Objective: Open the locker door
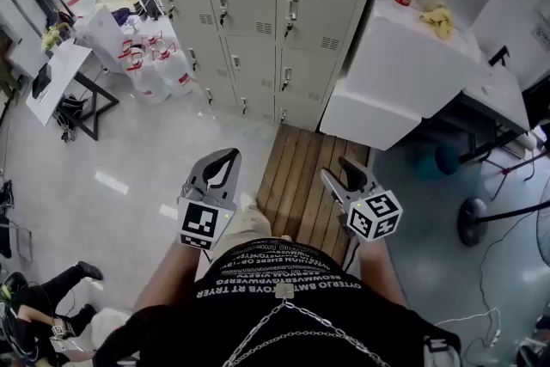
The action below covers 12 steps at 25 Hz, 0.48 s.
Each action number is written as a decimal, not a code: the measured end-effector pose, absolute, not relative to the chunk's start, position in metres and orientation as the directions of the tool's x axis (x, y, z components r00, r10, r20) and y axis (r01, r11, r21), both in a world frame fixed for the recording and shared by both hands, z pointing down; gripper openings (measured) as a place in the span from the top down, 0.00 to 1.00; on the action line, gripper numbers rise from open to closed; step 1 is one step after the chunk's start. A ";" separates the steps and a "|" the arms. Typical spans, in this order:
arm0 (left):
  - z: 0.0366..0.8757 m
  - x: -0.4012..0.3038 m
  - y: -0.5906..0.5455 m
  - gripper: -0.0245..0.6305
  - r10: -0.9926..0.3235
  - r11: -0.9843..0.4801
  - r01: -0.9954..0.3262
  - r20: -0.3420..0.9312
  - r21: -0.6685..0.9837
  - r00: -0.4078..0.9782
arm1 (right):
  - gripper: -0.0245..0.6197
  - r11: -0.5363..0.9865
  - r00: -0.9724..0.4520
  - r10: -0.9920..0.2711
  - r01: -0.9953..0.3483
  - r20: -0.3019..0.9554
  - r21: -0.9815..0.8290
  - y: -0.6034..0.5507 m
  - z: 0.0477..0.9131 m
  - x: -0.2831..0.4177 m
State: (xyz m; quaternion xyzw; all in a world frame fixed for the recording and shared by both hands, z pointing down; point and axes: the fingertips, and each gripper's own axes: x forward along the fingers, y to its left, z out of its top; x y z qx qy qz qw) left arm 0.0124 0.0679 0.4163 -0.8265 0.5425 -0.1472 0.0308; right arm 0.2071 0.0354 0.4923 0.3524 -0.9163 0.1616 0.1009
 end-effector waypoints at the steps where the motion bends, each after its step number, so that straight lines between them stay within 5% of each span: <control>1: 0.419 0.012 0.065 0.96 -0.903 -0.414 -0.887 0.212 -0.206 0.373 | 0.66 0.694 -0.728 -0.617 -0.682 0.299 -0.230 0.035 0.493 0.206; 12: 0.437 0.001 -0.004 0.96 -0.876 -0.465 -0.874 0.219 -0.140 0.430 | 0.66 0.666 -0.708 -0.642 -0.705 0.295 -0.242 -0.013 0.491 0.187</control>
